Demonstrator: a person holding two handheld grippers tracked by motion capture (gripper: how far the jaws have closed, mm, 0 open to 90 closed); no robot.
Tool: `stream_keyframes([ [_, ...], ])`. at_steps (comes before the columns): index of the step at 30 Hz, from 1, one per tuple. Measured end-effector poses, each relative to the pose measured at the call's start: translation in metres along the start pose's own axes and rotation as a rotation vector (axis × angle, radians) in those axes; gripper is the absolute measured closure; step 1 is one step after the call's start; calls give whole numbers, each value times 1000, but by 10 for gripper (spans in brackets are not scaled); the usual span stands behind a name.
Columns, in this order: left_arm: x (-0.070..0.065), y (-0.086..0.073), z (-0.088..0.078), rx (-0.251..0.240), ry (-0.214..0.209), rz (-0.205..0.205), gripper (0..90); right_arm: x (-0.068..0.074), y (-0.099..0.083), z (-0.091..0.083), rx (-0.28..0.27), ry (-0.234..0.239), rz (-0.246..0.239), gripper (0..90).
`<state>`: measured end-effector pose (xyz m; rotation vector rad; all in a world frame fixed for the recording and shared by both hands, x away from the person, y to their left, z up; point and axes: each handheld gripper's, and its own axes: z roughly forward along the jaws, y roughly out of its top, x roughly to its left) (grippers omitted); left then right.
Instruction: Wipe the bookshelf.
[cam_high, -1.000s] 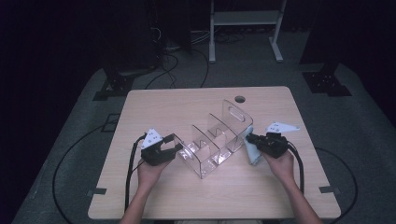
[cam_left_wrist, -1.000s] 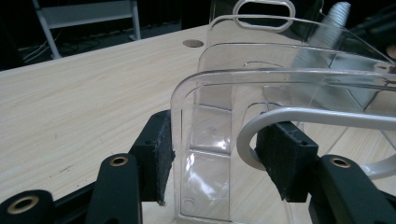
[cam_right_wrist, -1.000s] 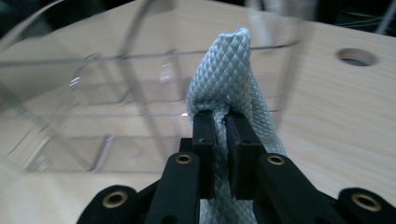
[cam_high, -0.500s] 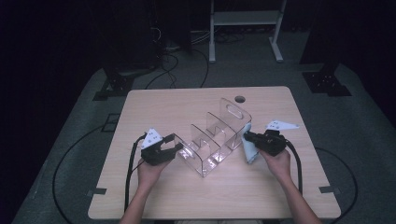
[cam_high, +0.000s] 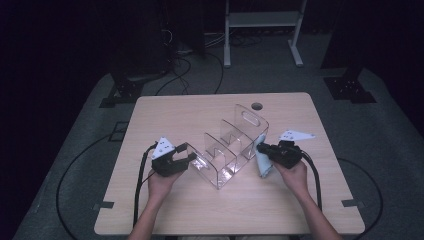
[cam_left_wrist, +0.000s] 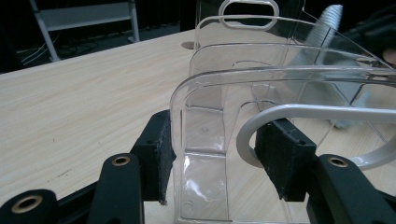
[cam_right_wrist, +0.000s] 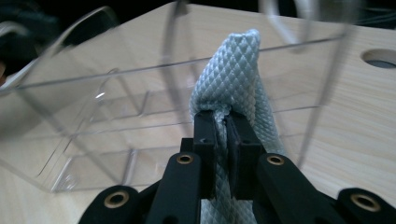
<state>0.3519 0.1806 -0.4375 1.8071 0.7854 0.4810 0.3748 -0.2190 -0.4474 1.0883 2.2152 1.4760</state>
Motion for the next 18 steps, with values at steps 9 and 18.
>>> stream_keyframes([
  [9,-2,0,1,-3,5,-1,469,11,0,2,10,22,-17,833],
  [18,-2,0,1,-5,4,-3,469,32,1,2,20,47,-66,835],
])
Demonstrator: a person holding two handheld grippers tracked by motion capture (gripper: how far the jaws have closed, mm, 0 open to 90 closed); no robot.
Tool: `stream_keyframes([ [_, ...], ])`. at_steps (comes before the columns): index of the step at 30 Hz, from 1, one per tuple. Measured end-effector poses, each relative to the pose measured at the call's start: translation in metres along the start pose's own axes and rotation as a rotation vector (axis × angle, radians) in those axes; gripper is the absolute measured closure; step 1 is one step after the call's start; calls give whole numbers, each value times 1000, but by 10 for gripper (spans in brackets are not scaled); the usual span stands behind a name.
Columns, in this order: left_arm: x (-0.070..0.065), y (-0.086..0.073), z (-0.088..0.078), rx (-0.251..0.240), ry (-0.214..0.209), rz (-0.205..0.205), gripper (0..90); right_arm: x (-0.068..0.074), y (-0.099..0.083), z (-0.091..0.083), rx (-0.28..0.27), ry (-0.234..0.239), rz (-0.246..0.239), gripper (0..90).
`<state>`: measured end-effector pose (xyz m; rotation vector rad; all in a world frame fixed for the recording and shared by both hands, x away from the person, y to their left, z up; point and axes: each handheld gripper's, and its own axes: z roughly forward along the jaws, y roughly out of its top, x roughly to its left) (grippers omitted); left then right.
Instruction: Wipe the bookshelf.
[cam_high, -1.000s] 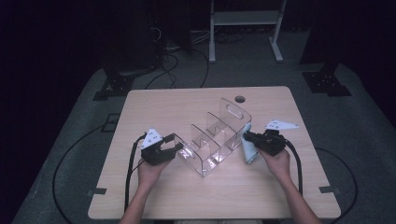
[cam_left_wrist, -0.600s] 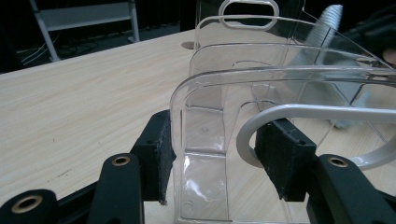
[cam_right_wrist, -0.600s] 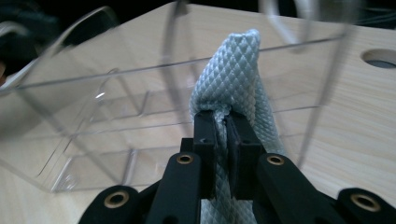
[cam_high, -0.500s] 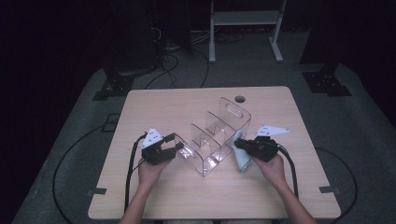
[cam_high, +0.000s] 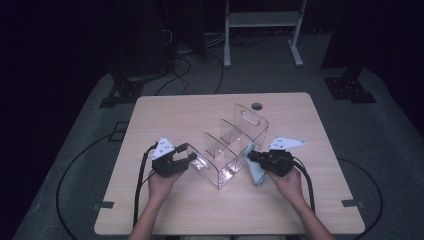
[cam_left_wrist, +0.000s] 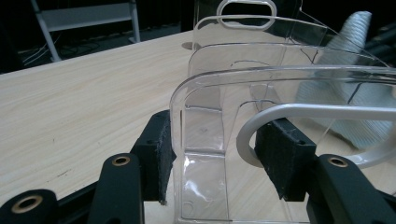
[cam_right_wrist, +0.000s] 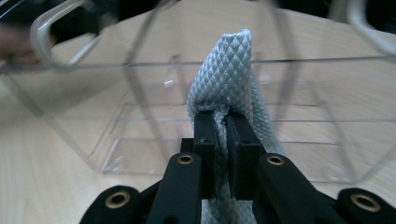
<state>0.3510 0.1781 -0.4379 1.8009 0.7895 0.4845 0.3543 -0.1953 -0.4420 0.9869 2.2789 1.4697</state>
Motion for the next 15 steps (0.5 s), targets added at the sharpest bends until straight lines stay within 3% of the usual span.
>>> stream_keyframes([
  [2,-1,0,1,2,1,4,469,-2,-1,-1,-7,-6,24,833],
  [4,-1,0,0,1,1,5,468,6,-3,1,-6,2,19,833],
  [7,0,0,-1,2,-2,3,468,23,-5,6,12,67,-11,833],
  [9,0,-1,-1,1,-3,2,469,21,-3,4,12,65,-12,833],
  [13,-1,-1,0,-5,2,0,469,2,-3,0,-26,7,51,830],
  [15,-1,-1,0,-3,3,3,468,8,-4,2,-25,7,37,830],
])
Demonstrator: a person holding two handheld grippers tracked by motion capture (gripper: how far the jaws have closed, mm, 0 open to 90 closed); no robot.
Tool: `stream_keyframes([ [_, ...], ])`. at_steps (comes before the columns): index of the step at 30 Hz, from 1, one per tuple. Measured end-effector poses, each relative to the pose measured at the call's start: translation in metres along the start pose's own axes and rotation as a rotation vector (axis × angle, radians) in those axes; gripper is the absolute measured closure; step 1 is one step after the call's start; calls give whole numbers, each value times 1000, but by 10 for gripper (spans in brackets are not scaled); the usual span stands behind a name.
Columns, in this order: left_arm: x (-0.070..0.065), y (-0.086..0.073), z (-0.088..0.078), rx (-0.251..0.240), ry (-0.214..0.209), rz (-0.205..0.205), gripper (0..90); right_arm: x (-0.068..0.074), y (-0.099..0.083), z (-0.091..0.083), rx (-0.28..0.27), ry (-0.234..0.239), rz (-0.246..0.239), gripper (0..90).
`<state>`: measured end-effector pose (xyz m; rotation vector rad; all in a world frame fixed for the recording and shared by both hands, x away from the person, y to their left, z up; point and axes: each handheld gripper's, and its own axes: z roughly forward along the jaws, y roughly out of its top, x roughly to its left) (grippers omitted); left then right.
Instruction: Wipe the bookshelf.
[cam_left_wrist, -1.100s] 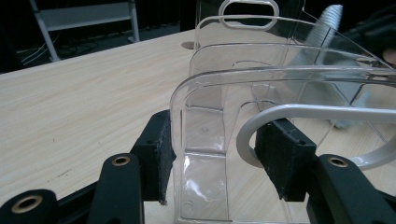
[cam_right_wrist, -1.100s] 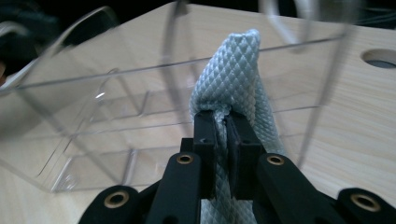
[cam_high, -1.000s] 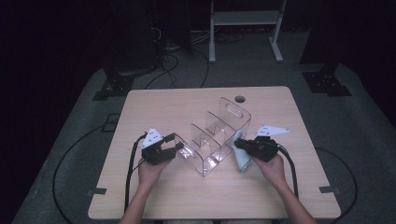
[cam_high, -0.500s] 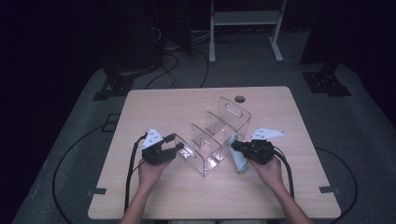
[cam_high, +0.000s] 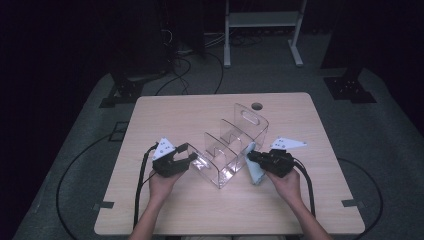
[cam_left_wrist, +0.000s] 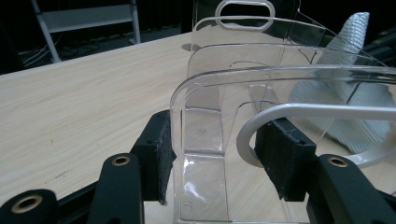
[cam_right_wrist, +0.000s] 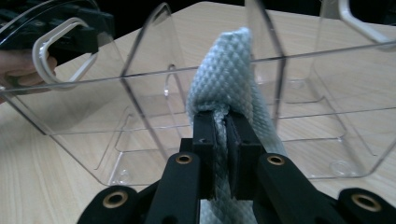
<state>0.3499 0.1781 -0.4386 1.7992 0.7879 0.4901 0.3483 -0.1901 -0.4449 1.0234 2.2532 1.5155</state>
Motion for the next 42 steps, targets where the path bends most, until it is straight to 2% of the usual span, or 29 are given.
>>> stream_keyframes([
  [1,0,0,0,-1,0,-1,468,6,0,1,11,5,-18,830],
  [4,0,0,-1,-1,-1,-2,468,26,-1,5,32,91,-51,830],
  [6,1,-1,-1,-2,-1,-6,469,34,0,6,45,76,-99,831],
  [7,1,-1,-1,-2,-1,-6,469,32,1,5,46,65,-111,831],
  [10,0,-1,-1,-5,2,-5,469,20,1,4,33,36,-58,831],
  [11,0,-1,-1,-6,0,-6,469,20,1,5,33,39,-46,831],
  [13,0,-1,-1,-7,0,-8,469,29,1,6,35,49,-62,831],
  [15,1,-1,-1,-5,-1,-7,469,42,0,8,45,103,-72,831],
  [16,1,-1,-2,-4,0,-6,469,50,-1,11,55,119,-102,830],
  [18,2,-1,-3,-1,2,-6,469,54,1,12,62,96,-153,832],
  [19,2,-1,-3,-1,2,-6,469,54,1,12,62,96,-153,832],
  [20,1,-1,-2,-4,4,-6,469,44,2,10,56,97,-110,834],
  [21,1,-1,-1,-5,6,-8,469,40,1,9,50,73,-98,837],
  [23,0,-1,-1,-4,6,-4,469,40,1,8,50,56,-87,838],
  [24,0,-1,-1,-4,7,-2,469,44,0,8,49,65,-91,838],
  [26,0,-1,-1,-3,7,-2,469,58,-1,12,54,121,-95,838],
  [27,1,-1,-2,-2,5,-5,469,65,-1,14,58,136,-111,838],
  [28,2,-1,-2,-1,4,-6,469,75,-1,16,63,137,-151,838],
  [29,3,-1,-3,-1,-1,-12,469,78,1,16,68,135,-166,840],
  [30,3,-1,-3,-1,-1,-11,469,76,2,15,68,133,-174,841],
  [34,2,-1,-2,-1,4,-5,469,56,1,9,47,70,-107,844],
  [36,1,-1,-1,-4,5,-10,469,57,1,9,48,72,-90,843],
  [37,1,-1,-1,-4,5,-10,469,61,1,10,47,95,-92,843],
  [38,0,-1,-1,-3,6,-6,469,61,1,10,47,95,-92,843],
  [39,0,-1,-1,-3,6,-10,468,73,0,13,51,134,-110,843],
  [40,1,-1,-2,-3,5,-13,468,90,-1,18,63,185,-145,843],
  [41,1,-1,-2,-1,7,-10,468,95,-1,20,70,186,-165,843],
  [42,2,-1,-3,1,6,-10,469,99,0,20,73,167,-199,844],
])
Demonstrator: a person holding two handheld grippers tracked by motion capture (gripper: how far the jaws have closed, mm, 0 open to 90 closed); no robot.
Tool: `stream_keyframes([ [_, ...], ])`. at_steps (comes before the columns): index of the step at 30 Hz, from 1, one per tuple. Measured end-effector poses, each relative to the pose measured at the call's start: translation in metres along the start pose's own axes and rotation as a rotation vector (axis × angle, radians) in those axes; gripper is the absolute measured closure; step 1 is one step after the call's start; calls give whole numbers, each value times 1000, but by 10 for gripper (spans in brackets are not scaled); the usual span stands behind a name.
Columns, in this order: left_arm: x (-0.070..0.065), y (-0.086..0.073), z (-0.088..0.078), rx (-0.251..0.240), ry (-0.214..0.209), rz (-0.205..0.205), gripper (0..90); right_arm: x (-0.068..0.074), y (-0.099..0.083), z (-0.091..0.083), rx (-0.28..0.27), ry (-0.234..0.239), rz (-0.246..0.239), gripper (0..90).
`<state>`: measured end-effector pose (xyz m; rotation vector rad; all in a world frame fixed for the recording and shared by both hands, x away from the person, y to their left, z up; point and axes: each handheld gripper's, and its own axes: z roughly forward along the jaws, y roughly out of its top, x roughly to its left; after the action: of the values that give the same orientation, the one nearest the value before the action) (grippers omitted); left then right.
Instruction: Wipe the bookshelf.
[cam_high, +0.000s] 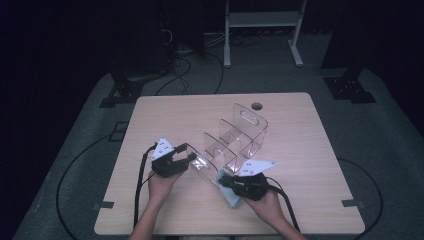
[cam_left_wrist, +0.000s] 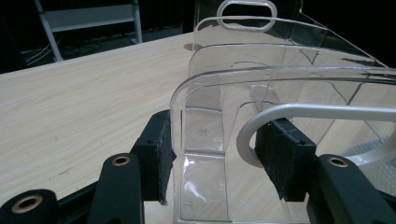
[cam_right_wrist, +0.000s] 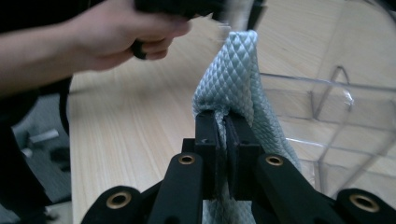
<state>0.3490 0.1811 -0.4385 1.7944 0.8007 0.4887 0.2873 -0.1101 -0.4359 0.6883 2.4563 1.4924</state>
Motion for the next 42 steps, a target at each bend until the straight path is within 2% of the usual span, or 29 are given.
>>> stream_keyframes([
  [1,0,0,0,0,0,0,468,0,1,-1,3,-7,-7,845],
  [4,0,0,0,-1,1,-2,469,-15,-1,-9,-19,-29,52,846],
  [5,0,0,1,-2,2,-1,468,-17,-1,-9,-20,-29,65,846],
  [6,-1,0,1,-2,2,-9,468,-14,0,-9,-19,-34,63,845],
  [9,-1,0,1,-2,5,-8,468,0,3,-3,-16,-12,32,845],
  [10,-1,0,0,1,7,-7,468,0,3,-3,-16,-12,32,845],
  [11,0,0,0,1,6,-9,468,4,6,-4,-13,-22,6,846],
  [15,-1,0,0,3,13,2,466,2,-1,1,-12,-29,10,849],
  [18,0,0,0,3,15,3,465,1,-12,12,30,-27,26,849],
  [20,0,0,0,1,13,-4,466,2,-11,12,42,-33,22,849],
  [22,0,0,0,0,9,-10,467,5,-5,6,13,-51,2,849],
  [24,0,0,0,0,9,-11,467,6,-1,2,-2,-50,-4,849],
  [26,0,0,0,2,13,-3,466,5,-4,4,-3,-42,4,849],
  [27,0,0,0,2,13,-3,466,4,-7,7,3,-36,12,849],
  [29,0,0,0,3,11,0,465,4,-17,19,59,-34,24,848],
  [31,-1,0,0,6,12,6,465,4,-25,28,98,-8,49,847],
  [34,-1,0,0,2,10,-5,466,10,-16,22,58,-13,13,847],
  [36,0,0,0,0,6,-13,467,11,-9,16,40,-12,12,847],
  [39,-1,0,0,1,7,-3,467,10,-11,18,42,-12,13,848],
  [40,-1,0,0,6,11,3,466,7,-23,31,85,-13,21,849],
  [42,-1,0,0,7,11,4,465,5,-33,41,133,-10,29,848],
])
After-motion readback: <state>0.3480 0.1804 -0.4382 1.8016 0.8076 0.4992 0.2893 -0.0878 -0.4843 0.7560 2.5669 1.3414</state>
